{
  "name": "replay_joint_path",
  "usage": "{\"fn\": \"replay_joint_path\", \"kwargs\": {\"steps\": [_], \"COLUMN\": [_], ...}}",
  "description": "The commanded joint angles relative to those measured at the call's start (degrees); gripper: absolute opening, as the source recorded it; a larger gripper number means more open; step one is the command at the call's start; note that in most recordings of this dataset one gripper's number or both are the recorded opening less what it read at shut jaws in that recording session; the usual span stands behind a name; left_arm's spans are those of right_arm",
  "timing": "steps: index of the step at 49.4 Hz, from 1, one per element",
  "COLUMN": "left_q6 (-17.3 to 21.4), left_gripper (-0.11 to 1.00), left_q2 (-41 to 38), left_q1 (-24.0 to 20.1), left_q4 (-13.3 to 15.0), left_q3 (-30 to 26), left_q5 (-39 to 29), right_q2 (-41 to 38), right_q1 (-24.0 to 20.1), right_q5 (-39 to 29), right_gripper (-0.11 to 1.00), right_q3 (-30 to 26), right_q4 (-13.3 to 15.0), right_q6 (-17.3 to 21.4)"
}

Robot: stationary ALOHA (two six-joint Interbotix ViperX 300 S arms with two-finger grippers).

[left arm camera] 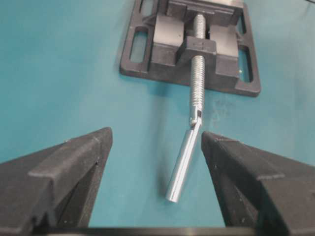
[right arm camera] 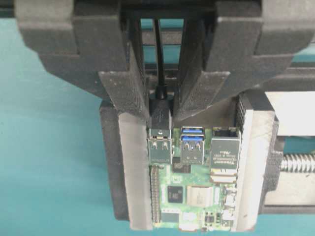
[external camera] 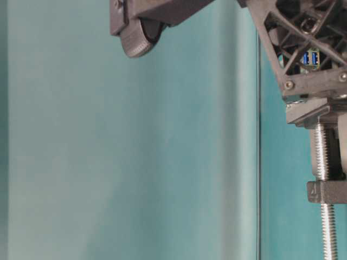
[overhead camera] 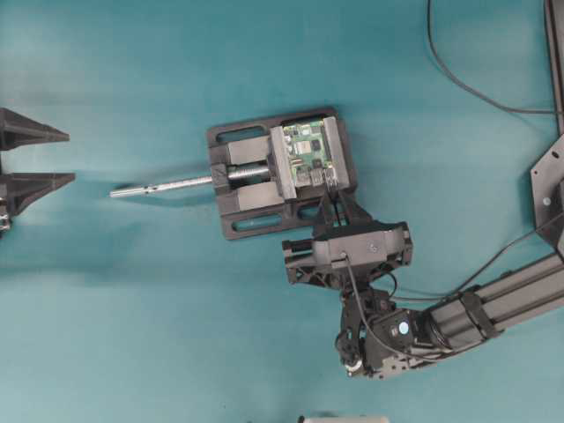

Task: Insert the USB into the fixed PCB.
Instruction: 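Press the plug further into the port with the right gripper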

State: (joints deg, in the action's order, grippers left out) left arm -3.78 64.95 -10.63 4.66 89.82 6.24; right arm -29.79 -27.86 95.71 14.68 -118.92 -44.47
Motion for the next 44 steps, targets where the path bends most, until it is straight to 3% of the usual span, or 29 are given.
{"fn": "replay_joint_path", "kwargs": {"steps": [1,29,36,44], "left_q6": [-0.6,-0.6,-0.6,-0.6], "left_gripper": [0.89,0.89,0.89,0.89], "left_q2": [-0.5,-0.4,-0.5,-0.5], "left_q1": [-0.1,0.0,0.0,0.0], "left_q4": [-0.3,-0.3,-0.3,-0.3], "left_q3": [-0.6,-0.6,-0.6,-0.6], "left_q5": [0.4,0.4,0.4,0.4], "right_q2": [2.2,2.3,2.3,2.3], "right_q1": [1.9,2.5,2.9,3.4], "right_q5": [0.4,0.4,0.4,0.4], "right_gripper": [0.21,0.21,0.21,0.21], "right_q3": [-0.3,-0.7,-0.5,-0.4], "right_q4": [0.5,0.5,2.4,2.5], "right_q6": [-0.1,-1.0,-1.1,-1.1]}}
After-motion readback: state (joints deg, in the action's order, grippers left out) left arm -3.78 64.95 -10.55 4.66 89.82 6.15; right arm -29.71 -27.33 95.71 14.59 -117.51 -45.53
